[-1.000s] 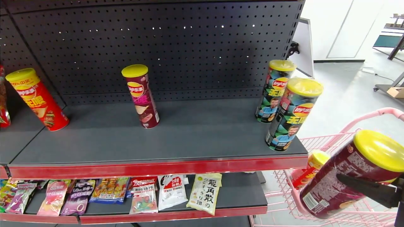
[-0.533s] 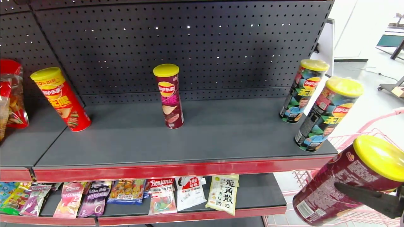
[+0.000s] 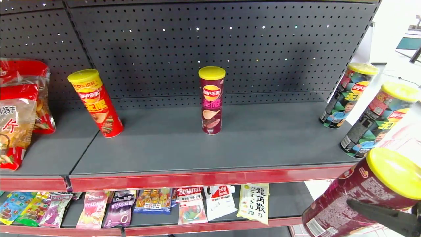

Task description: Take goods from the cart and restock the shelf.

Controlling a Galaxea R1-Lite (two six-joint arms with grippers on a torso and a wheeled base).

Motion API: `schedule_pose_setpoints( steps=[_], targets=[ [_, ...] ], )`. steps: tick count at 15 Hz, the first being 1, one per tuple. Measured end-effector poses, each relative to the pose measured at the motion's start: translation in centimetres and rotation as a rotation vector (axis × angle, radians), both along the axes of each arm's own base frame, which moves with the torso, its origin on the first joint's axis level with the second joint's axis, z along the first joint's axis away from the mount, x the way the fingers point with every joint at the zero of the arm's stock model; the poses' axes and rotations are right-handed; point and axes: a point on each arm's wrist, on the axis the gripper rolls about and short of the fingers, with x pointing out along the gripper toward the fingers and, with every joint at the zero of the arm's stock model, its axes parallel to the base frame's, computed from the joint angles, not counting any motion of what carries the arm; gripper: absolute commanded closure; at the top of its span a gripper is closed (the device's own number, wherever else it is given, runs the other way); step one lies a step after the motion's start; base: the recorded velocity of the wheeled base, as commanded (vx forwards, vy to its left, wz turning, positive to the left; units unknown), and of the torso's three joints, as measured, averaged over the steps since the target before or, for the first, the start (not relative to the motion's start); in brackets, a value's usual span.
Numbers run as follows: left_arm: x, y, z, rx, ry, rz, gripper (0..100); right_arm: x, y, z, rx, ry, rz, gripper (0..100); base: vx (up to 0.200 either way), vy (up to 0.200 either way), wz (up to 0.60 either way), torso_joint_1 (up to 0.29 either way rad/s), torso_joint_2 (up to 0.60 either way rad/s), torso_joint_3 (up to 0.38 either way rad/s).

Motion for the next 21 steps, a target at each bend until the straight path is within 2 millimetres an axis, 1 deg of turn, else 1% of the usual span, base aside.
schedule_pose_setpoints(
  steps=[6,16,18,19,20,21],
  targets=[
    [0.0,0.0,0.0,0.0,-0.001,0.002,0,0.1,0.1,0.1,0.001,0.002,0.003,100,0.2,0.0,0.0,-0.001,0.01,0.003],
    [0.0,0.0,0.0,0.0,0.0,0.0,0,-0.2,0.1,-0.2,0.007,0.013,0.012,100,0.0,0.0,0.0,0.0,0.0,0.0],
    [0.1,-0.1,0.0,0.029,0.004,-0.038,0,-0.3,0.3,-0.1,0.008,0.01,0.035,100,0.0,0.0,0.0,0.0,0.0,0.0],
    [0.0,-0.2,0.3,0.054,-0.008,-0.079,0,-0.4,0.3,-0.1,0.009,0.008,0.041,100,0.0,0.0,0.0,0.0,0.0,0.0],
    [-0.2,-0.2,1.1,0.056,-0.028,-0.099,0,-0.4,0.4,0.0,0.011,0.003,0.044,100,0.0,0.0,0.0,0.0,0.0,0.0],
    [-0.3,-0.2,2.6,0.048,-0.052,-0.113,0,-0.3,0.4,0.2,0.014,0.001,0.045,100,0.0,0.0,0.0,0.0,0.0,0.0]
  ],
)
